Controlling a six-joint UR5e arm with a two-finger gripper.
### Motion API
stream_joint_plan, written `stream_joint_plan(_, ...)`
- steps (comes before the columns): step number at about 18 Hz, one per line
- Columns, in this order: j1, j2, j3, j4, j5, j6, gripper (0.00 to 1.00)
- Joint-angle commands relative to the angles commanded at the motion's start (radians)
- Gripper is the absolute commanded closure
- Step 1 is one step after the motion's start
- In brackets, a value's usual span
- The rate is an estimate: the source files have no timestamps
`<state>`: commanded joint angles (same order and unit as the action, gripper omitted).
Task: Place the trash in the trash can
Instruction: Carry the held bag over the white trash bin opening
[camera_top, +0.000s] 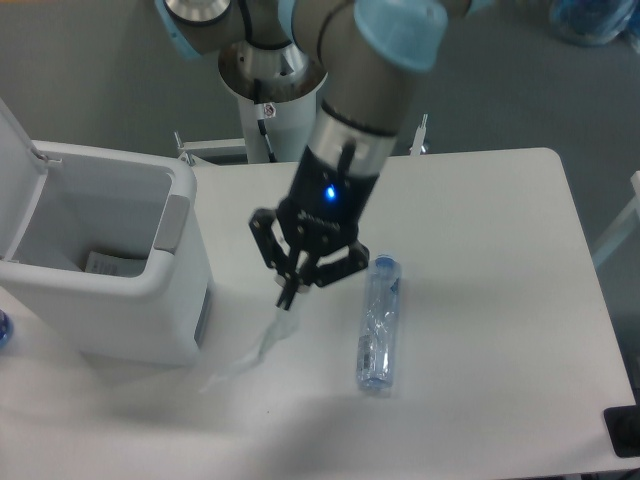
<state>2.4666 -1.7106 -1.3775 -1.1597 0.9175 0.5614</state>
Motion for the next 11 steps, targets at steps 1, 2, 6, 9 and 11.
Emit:
stream_joint_plan(1,0.0,0.017,-0.002,0.0,-0.011,0.0,1.0)
stream_joint_plan(2,0.0,0.032,-0.005,0.0,-0.018,0.0,1.0)
stream_joint_plan(6,0.0,0.087,-0.024,-0.002,-0.042,0.0,1.0)
stream_joint_plan(9,-0.003,0.12,-0.035,-0.002,-0.066,-0.003,1.0)
stream_joint_plan(11,-0.005,0.137,-0.035,-0.002,-0.107,-0.024,1.0)
